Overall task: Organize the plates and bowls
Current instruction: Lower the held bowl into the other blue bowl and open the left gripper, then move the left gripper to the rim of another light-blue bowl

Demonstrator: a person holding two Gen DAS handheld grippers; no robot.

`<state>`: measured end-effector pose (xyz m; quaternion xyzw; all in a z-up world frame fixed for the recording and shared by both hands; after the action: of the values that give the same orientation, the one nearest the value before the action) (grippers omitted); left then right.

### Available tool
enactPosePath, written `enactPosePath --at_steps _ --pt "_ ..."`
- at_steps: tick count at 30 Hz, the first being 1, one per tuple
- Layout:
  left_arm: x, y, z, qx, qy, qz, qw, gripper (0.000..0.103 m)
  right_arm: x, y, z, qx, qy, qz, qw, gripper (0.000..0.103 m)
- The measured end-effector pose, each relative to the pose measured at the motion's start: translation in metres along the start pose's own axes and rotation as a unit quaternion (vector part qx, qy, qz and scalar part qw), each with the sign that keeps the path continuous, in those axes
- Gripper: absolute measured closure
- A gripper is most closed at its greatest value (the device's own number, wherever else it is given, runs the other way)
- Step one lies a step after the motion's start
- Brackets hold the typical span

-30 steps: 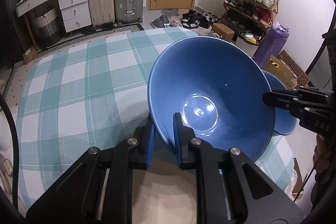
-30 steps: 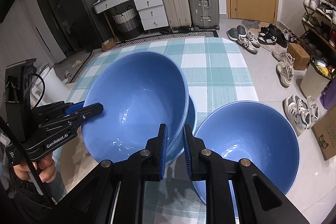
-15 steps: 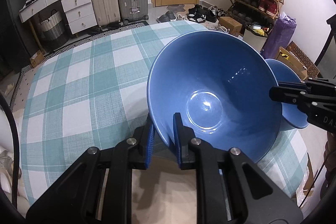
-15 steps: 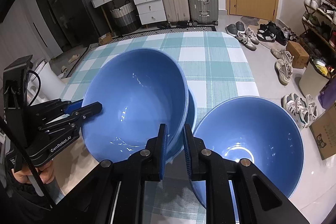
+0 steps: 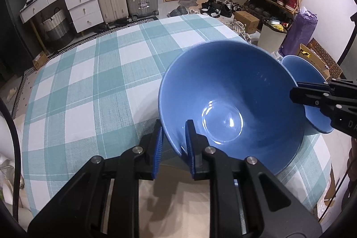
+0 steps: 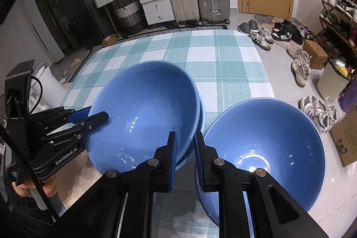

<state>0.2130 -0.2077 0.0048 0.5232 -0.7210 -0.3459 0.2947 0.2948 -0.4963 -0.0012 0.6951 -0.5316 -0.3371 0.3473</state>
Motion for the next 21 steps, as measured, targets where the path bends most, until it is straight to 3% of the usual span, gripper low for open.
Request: enactPosePath --at_steps 5,9,11,14,15,17,21 --pt "-0.008 -0.002 0.0 -0.003 0.019 0.027 0.9995 0.085 0.009 0.002 0.001 0.002 -0.021 -0.019 1.0 0.084" --pt "-0.016 0.0 0.0 -0.003 0.035 0.039 0.9986 0.076 0.012 0.004 0.001 0.004 -0.023 -0.021 0.999 0.077" --pt "-0.02 0.002 0.003 -0.001 0.043 0.046 0.998 0.068 0.014 0.009 0.001 0.014 -0.024 -0.025 0.999 0.058" --pt "-0.025 0.011 0.005 0.012 0.058 0.055 0.9967 0.049 0.014 0.02 0.003 0.029 -0.017 -0.029 0.999 0.039" --pt "-0.026 0.016 0.007 0.015 0.062 0.058 0.9963 0.039 0.013 0.023 0.004 0.034 -0.013 -0.023 0.999 0.034" --pt "-0.027 0.026 0.008 0.027 0.072 0.065 0.9949 0.029 0.012 0.035 0.009 0.059 -0.01 0.002 0.998 0.015" --pt "-0.022 0.047 0.01 0.058 0.083 0.063 0.9929 0.015 0.009 0.055 0.021 0.095 -0.005 0.022 0.995 0.001"
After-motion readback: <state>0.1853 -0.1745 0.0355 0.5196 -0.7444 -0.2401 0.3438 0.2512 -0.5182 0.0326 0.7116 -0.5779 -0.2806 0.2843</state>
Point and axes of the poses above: each gripper's, at about its wrist camera, not at the fingertips, and y roughly against the way its jaws point, x to its right, z to its underside, the point moved 1 cm from there along -y, roughly the way its jaws point, and after that the axes turned 4 degrees about z, right-handed, at the moved point
